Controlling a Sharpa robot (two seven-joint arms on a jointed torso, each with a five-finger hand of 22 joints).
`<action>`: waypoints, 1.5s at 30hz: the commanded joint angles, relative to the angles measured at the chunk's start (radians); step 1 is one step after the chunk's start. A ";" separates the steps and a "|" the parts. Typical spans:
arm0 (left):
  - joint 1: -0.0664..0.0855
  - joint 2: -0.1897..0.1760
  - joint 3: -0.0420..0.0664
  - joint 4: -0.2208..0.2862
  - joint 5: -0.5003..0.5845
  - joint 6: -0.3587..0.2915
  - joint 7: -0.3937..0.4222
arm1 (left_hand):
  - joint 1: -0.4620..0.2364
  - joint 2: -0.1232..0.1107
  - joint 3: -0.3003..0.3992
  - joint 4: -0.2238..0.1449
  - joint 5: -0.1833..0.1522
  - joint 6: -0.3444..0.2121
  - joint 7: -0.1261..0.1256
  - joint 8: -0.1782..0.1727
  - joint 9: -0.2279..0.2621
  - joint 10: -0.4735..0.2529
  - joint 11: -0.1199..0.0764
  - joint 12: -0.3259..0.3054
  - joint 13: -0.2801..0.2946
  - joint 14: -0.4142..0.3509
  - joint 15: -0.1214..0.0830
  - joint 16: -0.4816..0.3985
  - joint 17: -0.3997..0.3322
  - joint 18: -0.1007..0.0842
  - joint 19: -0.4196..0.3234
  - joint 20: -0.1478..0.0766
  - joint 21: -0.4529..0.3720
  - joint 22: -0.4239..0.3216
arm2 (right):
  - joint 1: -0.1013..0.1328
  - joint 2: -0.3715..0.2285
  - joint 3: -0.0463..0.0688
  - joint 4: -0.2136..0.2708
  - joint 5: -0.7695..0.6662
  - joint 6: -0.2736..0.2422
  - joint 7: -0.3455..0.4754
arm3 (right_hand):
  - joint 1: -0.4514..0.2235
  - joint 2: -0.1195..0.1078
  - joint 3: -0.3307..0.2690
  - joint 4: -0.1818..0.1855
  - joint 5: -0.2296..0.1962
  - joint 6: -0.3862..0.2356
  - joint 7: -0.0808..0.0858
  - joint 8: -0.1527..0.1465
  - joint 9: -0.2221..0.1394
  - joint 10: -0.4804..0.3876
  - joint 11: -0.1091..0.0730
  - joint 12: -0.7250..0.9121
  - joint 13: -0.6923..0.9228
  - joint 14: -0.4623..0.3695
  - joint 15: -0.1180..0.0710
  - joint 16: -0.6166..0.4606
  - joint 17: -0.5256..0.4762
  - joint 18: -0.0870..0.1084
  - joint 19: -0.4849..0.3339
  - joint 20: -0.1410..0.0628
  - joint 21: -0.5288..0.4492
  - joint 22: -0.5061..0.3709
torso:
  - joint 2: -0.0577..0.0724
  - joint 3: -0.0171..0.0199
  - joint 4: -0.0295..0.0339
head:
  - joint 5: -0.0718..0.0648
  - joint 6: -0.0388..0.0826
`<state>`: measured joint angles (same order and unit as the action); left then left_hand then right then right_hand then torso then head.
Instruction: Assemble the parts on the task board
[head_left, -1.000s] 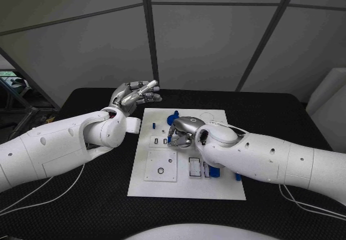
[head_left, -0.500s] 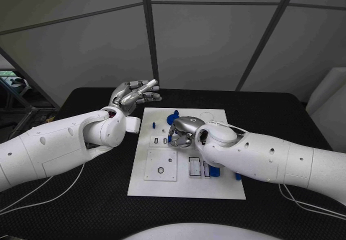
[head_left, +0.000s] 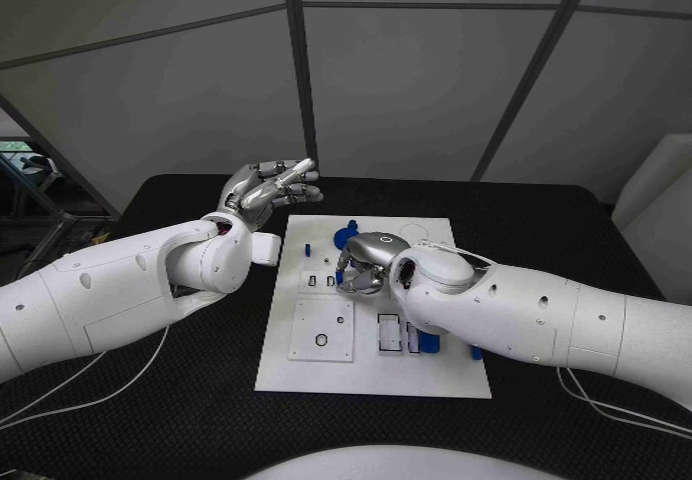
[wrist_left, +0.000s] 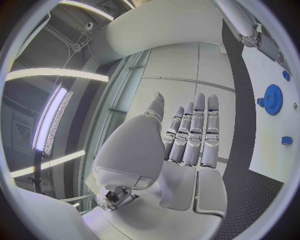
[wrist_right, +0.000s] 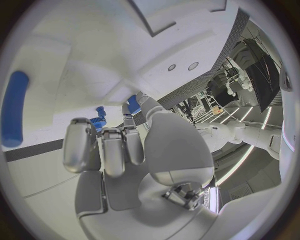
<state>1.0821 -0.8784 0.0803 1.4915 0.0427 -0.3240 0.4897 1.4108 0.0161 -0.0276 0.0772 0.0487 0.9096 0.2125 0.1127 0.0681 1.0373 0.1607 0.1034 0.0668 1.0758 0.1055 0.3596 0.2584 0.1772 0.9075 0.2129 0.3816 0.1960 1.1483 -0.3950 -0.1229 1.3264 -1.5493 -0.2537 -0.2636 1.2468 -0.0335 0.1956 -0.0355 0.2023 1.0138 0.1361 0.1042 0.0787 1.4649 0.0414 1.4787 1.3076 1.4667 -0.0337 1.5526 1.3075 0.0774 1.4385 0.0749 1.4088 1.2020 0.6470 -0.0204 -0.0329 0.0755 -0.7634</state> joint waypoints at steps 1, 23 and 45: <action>0.002 0.001 0.001 0.000 0.000 0.012 -0.007 | 0.001 0.009 -0.003 -0.005 -0.002 0.008 -0.001 -0.005 0.000 0.008 -0.002 -0.007 0.001 0.002 -0.002 -0.004 -0.001 0.002 0.002 0.001 -0.005 -0.002 | -0.003 0.001 -0.003 -0.002 -0.005 0.018 -0.013 | -0.007 -0.008 -0.005 0.004 -0.011 -0.008 0.002 -0.008 -0.002 0.067 0.007 -0.004 0.175 0.094 0.007 -0.008 0.223 -0.009 -0.009 0.003 -0.006 -0.002 | 0.000 -0.0003 -0.0006 | -0.001 -0.001; 0.002 0.001 0.001 -0.002 0.000 0.014 -0.008 | 0.000 0.009 -0.003 -0.005 -0.002 0.009 -0.001 -0.005 0.000 0.008 -0.002 -0.007 0.001 0.002 -0.002 -0.004 -0.001 0.002 0.002 0.001 -0.005 -0.002 | -0.003 -0.003 -0.003 0.005 0.012 -0.070 -0.011 | -0.039 -0.038 -0.042 0.042 -0.072 -0.092 0.016 -0.032 -0.006 0.044 0.020 -0.060 0.127 0.084 0.018 -0.033 0.186 -0.005 -0.021 0.012 -0.018 -0.026 | 0.001 0.0002 -0.0005 | -0.001 -0.002; 0.001 -0.013 0.001 -0.027 -0.196 0.039 -0.147 | -0.025 0.013 -0.037 -0.011 0.001 0.101 -0.043 0.032 0.016 0.203 -0.064 0.104 0.056 0.225 -0.074 0.208 0.120 0.009 0.160 -0.061 0.116 0.061 | 0.040 -0.209 0.001 0.182 0.299 -0.269 0.344 | 0.046 -0.035 -0.077 0.065 0.029 -0.112 0.015 0.030 0.001 0.023 0.018 -0.109 0.084 0.074 0.018 -0.063 0.147 0.006 -0.046 0.015 -0.051 -0.081 | -0.014 0.0027 -0.0014 | 0.003 0.006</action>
<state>1.0818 -0.8899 0.0801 1.4660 -0.0363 -0.3176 0.4270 1.3929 0.0341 -0.0598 0.0679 0.0487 1.0073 0.1684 0.1446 0.0843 1.2389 0.0965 0.2069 0.1231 1.2998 0.0328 0.5672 0.3801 0.1772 1.0677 0.1529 0.4965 0.2566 1.1826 -0.5986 -0.1236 1.5037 -1.3729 -0.5157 -0.0480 1.2876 -0.0679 0.1188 0.0320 0.2266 0.8990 0.1513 0.1330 0.0788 1.4685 0.0591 1.3718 1.3076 1.4668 -0.0196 1.4916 1.3073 0.0773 1.3952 0.0895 1.3604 1.1233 0.6378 -0.0189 -0.0353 0.0780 -0.7579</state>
